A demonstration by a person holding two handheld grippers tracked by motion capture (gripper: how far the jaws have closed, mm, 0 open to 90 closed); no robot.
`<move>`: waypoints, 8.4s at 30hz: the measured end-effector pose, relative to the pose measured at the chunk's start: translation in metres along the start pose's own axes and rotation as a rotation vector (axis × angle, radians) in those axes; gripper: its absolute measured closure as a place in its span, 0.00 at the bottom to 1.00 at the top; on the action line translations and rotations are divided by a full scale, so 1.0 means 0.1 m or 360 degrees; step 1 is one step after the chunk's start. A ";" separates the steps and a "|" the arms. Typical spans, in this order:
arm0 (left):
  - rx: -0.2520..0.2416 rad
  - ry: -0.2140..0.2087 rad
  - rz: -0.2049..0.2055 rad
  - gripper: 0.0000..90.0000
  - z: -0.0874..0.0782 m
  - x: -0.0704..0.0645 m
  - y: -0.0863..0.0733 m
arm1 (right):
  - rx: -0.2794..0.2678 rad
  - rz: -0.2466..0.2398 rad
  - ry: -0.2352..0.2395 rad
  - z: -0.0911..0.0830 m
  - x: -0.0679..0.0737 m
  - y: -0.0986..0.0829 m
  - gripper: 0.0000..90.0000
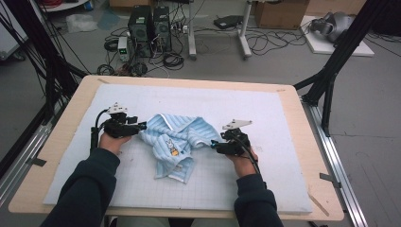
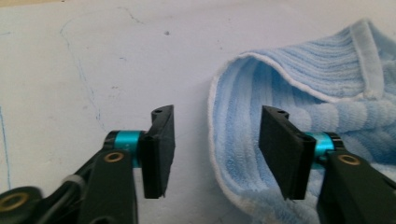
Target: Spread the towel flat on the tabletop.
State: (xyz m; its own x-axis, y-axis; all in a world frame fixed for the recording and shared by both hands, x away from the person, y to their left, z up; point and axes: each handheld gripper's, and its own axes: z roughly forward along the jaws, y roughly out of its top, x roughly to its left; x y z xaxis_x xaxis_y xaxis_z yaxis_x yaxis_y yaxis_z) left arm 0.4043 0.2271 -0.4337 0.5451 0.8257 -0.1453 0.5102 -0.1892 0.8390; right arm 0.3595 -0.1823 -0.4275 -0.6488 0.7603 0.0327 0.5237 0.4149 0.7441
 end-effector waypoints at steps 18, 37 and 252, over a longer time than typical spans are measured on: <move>-0.0054 -0.0094 0.0017 0.46 -0.12 -0.07 0.04 | 0.0071 -0.0142 -0.0261 0.17 -0.37 0.35 0.97; -0.0022 -0.0184 0.0081 0.45 -0.05 -0.25 -0.06 | -0.0159 0.0020 -0.0360 -0.12 -0.51 0.27 0.72; 0.0008 -0.0436 0.0219 0.54 -0.33 -1.04 -0.39 | -0.0070 0.0025 0.0092 -0.29 0.58 -0.31 0.62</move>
State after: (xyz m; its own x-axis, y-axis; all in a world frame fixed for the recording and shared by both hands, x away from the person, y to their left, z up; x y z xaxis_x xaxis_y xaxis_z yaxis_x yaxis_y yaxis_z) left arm 0.3058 0.1660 -0.4339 0.7681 0.6181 -0.1671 0.4221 -0.2926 0.8581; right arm 0.2893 -0.1652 -0.4295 -0.6722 0.7358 0.0821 0.5099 0.3798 0.7719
